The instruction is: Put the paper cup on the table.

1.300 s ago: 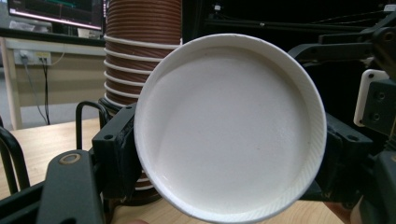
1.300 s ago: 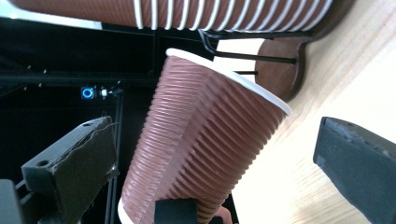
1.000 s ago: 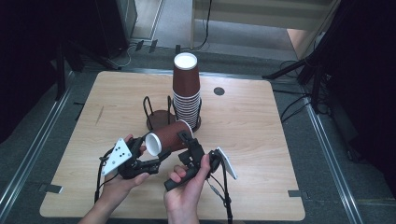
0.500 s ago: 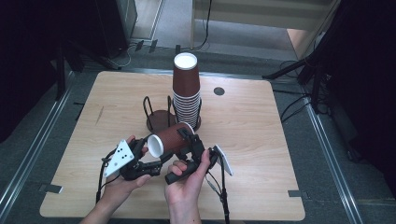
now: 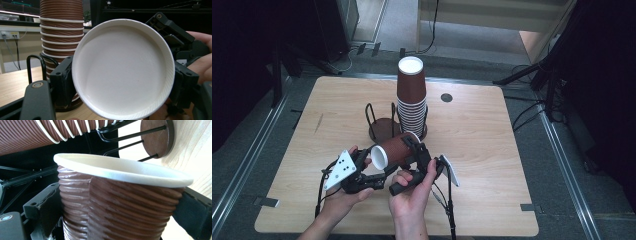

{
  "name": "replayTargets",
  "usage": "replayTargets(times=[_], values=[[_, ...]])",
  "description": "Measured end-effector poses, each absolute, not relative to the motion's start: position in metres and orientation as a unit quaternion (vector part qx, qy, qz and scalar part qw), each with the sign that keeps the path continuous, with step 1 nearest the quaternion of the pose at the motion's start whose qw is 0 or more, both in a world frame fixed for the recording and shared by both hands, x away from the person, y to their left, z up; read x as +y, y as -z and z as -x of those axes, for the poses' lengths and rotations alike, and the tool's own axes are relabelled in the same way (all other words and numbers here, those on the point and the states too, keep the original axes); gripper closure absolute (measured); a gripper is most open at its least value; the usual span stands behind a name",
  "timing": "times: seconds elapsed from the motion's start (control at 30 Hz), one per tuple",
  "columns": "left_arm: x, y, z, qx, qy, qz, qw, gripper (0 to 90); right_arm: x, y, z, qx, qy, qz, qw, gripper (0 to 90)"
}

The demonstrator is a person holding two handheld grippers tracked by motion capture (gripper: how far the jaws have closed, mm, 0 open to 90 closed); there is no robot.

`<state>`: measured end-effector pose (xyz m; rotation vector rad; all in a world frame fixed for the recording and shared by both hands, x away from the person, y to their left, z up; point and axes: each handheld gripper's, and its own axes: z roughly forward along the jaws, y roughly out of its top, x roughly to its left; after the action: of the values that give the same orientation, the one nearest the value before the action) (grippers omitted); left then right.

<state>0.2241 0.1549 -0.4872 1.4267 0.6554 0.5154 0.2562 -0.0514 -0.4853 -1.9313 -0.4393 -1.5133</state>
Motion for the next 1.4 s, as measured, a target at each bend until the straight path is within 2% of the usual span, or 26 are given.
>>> replayTargets(times=[0.13, 0.4, 0.5, 0.63, 0.77, 1.07, 1.4], values=[[0.156, 0.487, -0.224, 0.291, -0.228, -0.637, 0.676, 23.0, -0.052, 0.488, -0.257, -0.167, 0.578, 0.728, 0.328, 7.9], [0.159, 0.485, -0.221, 0.302, -0.229, -0.633, 0.675, 20.3, -0.048, 0.486, -0.254, -0.171, 0.59, 0.724, 0.315, 10.9], [0.158, 0.484, -0.22, 0.304, -0.234, -0.638, 0.668, 10.7, -0.048, 0.488, -0.253, -0.167, 0.591, 0.727, 0.308, 11.2], [0.158, 0.485, -0.22, 0.319, -0.238, -0.643, 0.655, 7.5, -0.049, 0.488, -0.253, -0.166, 0.593, 0.727, 0.304, 11.2], [0.159, 0.487, -0.221, 0.316, -0.221, -0.648, 0.657, 1.8, -0.053, 0.487, -0.254, -0.162, 0.6, 0.729, 0.285, 11.3], [0.166, 0.495, -0.221, 0.329, -0.223, -0.658, 0.64, 1.8, -0.065, 0.488, -0.257, -0.159, 0.624, 0.722, 0.255, 11.4], [0.192, 0.508, -0.222, 0.361, -0.227, -0.653, 0.626, 1.8, -0.07, 0.48, -0.26, -0.207, 0.653, 0.708, 0.172, 11.5]])
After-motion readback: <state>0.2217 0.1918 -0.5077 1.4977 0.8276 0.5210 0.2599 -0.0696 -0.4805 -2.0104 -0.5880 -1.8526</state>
